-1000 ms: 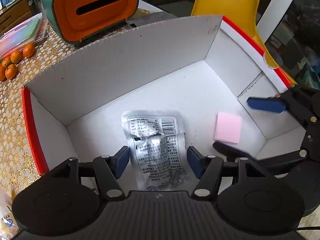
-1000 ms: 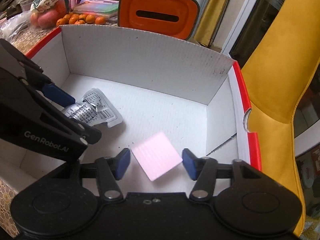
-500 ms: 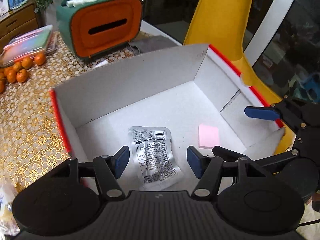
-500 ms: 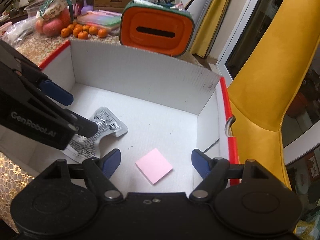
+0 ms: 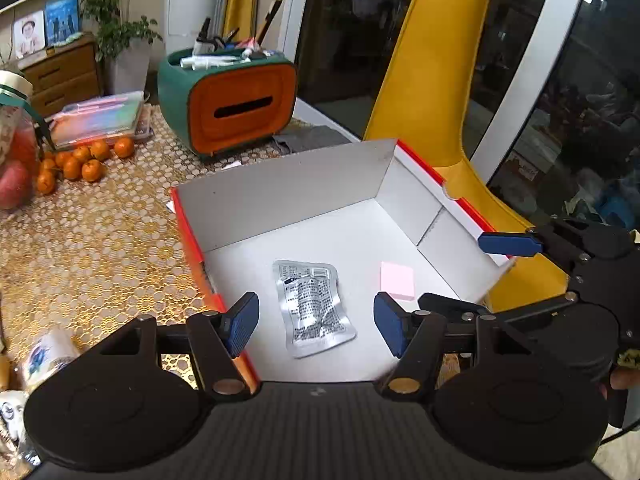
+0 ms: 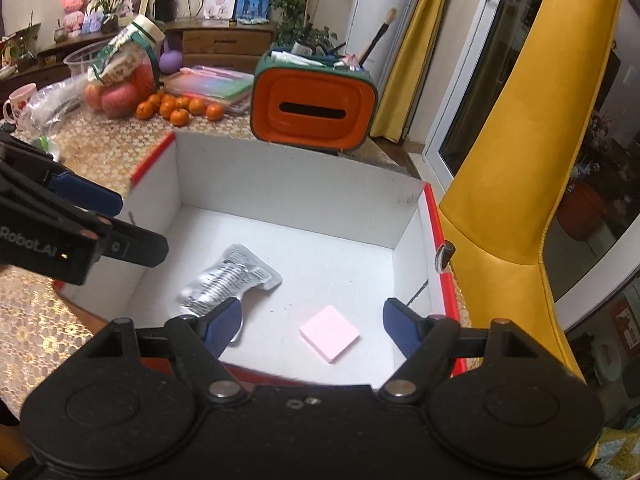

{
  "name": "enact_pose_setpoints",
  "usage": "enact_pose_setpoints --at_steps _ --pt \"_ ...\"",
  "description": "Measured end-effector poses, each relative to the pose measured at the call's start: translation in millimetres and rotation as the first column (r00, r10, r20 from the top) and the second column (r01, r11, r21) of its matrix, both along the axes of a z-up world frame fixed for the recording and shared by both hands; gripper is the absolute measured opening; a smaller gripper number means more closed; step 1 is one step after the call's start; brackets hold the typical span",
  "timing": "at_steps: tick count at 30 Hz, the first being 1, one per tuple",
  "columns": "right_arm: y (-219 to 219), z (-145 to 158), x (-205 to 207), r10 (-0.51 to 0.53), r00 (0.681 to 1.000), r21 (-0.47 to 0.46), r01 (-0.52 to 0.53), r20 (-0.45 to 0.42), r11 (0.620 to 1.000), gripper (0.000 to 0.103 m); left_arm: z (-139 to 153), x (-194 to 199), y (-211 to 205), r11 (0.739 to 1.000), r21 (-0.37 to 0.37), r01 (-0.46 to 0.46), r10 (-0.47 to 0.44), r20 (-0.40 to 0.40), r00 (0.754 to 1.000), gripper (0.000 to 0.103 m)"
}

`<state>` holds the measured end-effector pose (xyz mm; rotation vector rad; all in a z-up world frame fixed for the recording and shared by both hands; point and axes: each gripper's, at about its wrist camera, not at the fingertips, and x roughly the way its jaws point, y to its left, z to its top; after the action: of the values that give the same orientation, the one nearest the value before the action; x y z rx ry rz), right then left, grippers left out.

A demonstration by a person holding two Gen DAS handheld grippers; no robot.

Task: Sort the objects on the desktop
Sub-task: 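Withdraw both tools from the red box back toward the table items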

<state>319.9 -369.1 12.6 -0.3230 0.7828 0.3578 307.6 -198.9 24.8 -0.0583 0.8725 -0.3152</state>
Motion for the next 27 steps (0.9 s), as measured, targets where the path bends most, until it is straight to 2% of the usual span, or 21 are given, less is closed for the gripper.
enact_pose_setpoints --at_steps 10,20,22,24,27 --pt "20.6 11.6 -37.6 0.02 1.0 0.062 -0.022 0.019 0.998 0.084 15.1 -53.4 31.2 1.0 0.004 0.008 -0.008 0.055 0.998 0.07" --pt "51.0 22.2 -75.8 0.034 0.998 0.113 -0.039 0.045 0.993 0.092 25.6 -102.0 81.2 0.999 -0.025 -0.034 0.036 0.075 0.997 0.084" --pt "58.4 21.8 -82.5 0.033 0.998 0.111 -0.038 0.052 0.993 0.093 26.9 -112.0 94.8 0.998 -0.03 -0.052 0.054 0.083 0.995 0.089" --pt "66.9 21.3 -88.9 0.03 0.998 0.116 -0.037 0.055 0.993 0.093 27.0 -120.7 108.5 0.997 -0.039 -0.069 0.072 0.088 0.993 0.098" --pt "79.8 19.9 -96.7 0.029 0.998 0.13 -0.036 0.052 0.991 0.093 26.6 -133.3 128.1 0.994 -0.049 -0.099 0.104 0.109 0.989 0.1"
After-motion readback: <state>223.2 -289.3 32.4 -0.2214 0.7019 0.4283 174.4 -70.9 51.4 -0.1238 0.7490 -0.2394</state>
